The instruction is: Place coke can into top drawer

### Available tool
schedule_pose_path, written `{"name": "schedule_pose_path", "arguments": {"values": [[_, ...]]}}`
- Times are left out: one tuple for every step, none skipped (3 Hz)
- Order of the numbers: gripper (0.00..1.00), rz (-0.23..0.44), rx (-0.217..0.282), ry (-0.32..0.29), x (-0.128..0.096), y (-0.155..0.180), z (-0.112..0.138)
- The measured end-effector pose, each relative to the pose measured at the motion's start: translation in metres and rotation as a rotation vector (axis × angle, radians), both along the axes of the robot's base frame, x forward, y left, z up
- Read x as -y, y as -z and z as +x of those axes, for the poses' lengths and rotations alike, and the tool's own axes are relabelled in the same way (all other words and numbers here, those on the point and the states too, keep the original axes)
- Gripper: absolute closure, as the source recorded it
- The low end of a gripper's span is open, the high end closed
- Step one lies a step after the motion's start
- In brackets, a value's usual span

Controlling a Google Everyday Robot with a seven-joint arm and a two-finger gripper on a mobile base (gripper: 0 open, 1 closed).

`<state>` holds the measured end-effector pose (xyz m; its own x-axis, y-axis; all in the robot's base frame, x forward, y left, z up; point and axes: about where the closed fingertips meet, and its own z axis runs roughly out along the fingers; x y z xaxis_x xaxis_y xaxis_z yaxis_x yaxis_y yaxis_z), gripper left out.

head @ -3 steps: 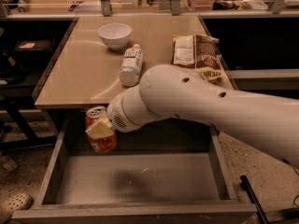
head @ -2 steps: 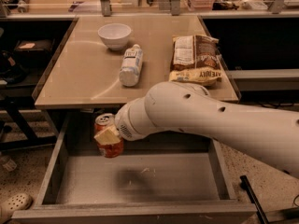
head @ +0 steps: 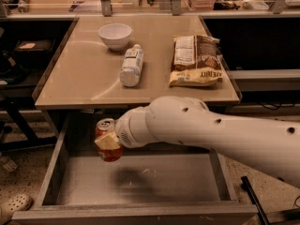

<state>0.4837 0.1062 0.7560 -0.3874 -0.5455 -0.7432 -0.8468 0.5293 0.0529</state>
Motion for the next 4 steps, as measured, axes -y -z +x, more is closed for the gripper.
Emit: {"name": "schedule_pose_path", "arguments": {"values": [[1.0,0.036,0.014,0.068,0.005,0.038,-0.001],[1.0,0.058,0.047,0.14,0.015,0.06,0.0],[1.0,0.048,0.099,0.202,0.034,0.069,0.004],[1.0,0.026,0.127,0.254,0.053,0.08,0.009]]}}
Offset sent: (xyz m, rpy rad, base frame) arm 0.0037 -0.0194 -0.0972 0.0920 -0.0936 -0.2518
